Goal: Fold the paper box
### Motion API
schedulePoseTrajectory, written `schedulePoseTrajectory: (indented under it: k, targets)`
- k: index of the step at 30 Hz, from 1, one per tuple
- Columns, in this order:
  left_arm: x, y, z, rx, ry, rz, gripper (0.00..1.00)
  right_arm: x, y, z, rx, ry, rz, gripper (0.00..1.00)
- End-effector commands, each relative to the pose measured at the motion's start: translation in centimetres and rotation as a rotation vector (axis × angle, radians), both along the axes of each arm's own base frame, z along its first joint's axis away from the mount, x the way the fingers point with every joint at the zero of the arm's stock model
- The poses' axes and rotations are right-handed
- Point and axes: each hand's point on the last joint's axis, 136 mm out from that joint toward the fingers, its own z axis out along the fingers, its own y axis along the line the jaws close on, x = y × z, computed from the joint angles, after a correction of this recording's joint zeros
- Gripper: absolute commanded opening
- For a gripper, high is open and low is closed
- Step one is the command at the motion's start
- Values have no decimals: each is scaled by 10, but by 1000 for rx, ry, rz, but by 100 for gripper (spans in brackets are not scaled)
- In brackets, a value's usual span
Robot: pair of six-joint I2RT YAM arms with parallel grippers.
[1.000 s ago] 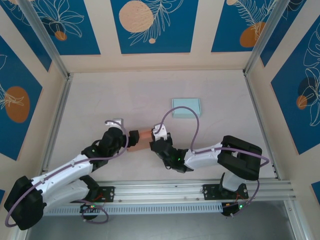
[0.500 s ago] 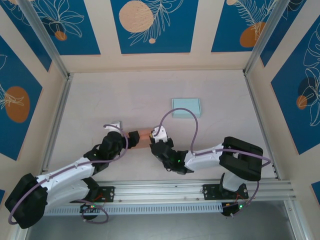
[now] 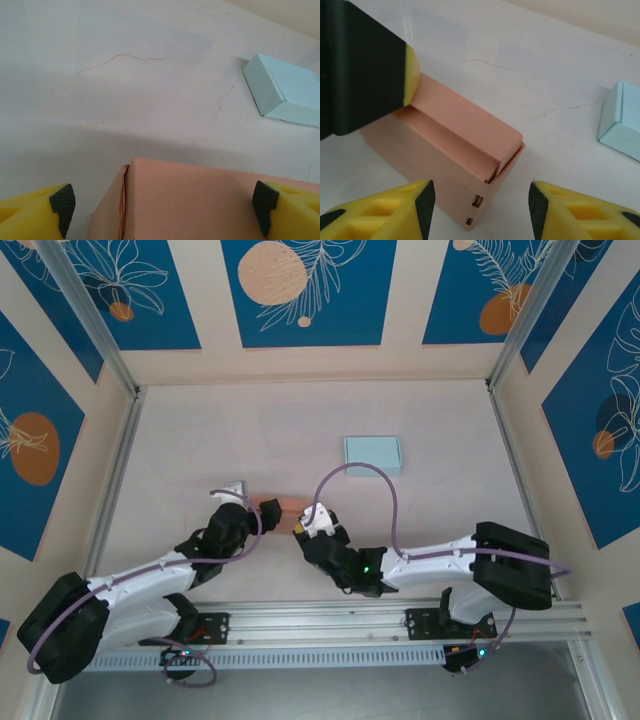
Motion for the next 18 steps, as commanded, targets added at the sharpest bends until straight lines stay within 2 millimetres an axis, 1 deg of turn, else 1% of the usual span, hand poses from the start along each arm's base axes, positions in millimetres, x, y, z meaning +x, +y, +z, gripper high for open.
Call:
schedulePoseTrajectory:
  k: [1, 4, 5, 8, 12, 14, 18]
  targets:
    - [-13, 8, -30, 112, 73, -21, 92, 0, 2, 35, 103, 7, -16, 58]
    - [-15, 9, -32, 117, 76, -23, 92, 9, -20, 51, 205, 120, -169, 63]
    - [-15, 9, -33, 117, 76, -24, 92, 12, -31, 51, 220, 171, -235, 63]
    - [-16, 10, -33, 119, 71, -20, 92, 17, -49, 53, 252, 298, -358, 66]
    - [-16, 9, -33, 119, 72, -26, 92, 25, -50, 49, 289, 429, -375, 70]
    - [-16, 8, -32, 113, 68, -26, 92, 31, -49, 40, 336, 528, -355, 73]
    - [-17, 10, -32, 111, 68, -20, 92, 40, -37, 32, 435, 654, -256, 73]
